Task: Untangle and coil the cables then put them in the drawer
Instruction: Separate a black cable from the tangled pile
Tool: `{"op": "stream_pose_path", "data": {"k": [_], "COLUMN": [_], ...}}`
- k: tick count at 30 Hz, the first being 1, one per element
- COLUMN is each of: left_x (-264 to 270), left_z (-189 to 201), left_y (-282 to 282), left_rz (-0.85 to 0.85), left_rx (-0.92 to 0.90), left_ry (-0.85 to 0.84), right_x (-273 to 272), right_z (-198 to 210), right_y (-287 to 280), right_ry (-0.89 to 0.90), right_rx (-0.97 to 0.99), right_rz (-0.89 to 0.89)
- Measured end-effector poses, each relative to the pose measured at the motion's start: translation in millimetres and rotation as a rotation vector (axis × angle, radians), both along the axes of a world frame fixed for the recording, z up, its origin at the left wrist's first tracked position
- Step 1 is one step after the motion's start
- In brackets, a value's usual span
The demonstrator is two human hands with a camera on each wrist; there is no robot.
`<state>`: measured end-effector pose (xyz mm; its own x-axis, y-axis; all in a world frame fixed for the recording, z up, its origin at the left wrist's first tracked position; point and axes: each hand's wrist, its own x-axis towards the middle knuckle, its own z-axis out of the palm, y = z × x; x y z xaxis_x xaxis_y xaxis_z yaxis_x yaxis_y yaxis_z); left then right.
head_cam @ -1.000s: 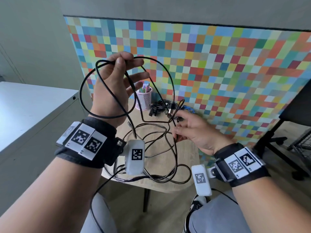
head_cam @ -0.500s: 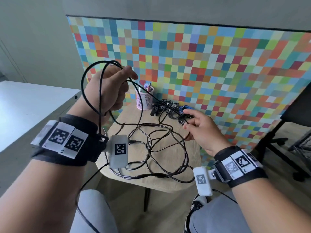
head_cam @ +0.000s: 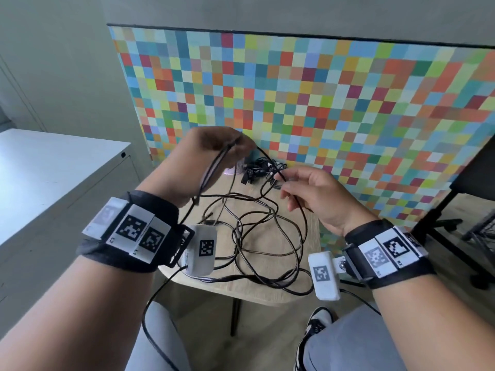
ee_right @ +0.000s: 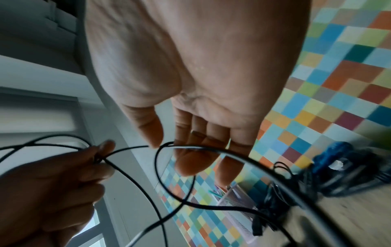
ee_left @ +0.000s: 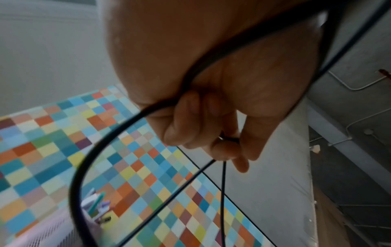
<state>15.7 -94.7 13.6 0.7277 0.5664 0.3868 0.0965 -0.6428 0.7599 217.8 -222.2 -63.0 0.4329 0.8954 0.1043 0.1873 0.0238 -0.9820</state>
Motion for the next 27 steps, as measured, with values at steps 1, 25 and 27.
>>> {"op": "stream_pose_path", "data": {"k": [1,25,27], "left_x": [3,5,4], "left_z": [-2,-76,-82], "left_y": [-3,44,47], "left_rz": [-0.044,0.146,0.211], "left_rx": [-0.068,-0.235,-0.265], "left_ry": [-0.013,0.161,0.078], "right_x": [0,21,23], "right_z": [3,6,1], "right_y": [3,-5,-6], "right_ry": [-0.012,0.164,0.083], "right_rx": [0.009,0.147,0.097], "right_rz": [-0.018,-0.122,-0.149]}}
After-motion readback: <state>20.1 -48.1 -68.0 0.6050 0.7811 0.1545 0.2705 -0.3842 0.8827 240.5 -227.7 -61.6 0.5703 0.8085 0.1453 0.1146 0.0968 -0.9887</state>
